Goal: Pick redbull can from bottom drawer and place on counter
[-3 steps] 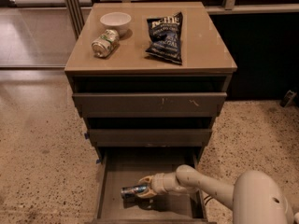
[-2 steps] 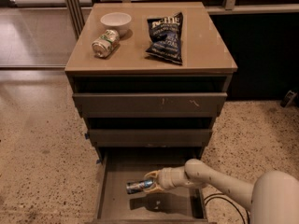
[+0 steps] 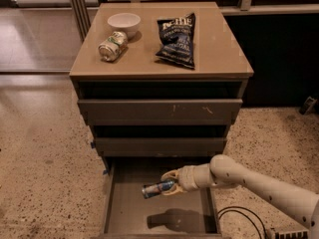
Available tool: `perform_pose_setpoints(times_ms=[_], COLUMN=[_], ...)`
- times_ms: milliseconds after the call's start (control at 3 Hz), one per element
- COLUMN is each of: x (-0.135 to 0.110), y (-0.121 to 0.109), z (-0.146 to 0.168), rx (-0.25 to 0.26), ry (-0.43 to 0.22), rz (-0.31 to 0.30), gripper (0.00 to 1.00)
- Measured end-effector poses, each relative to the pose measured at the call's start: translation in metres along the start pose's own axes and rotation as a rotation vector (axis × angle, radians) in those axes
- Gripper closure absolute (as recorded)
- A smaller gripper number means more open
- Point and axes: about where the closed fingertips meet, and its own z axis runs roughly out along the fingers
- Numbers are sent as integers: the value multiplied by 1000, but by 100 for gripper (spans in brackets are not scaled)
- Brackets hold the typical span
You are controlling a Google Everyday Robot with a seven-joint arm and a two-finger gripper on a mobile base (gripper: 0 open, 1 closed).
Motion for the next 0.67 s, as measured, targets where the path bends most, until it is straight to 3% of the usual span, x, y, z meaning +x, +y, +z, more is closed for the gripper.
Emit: perform_pose_setpoints(times_ms=[667], x=[-58], y=[-29], z=[-92], rx=[55], ry=[101], rz=[-41], gripper=[100])
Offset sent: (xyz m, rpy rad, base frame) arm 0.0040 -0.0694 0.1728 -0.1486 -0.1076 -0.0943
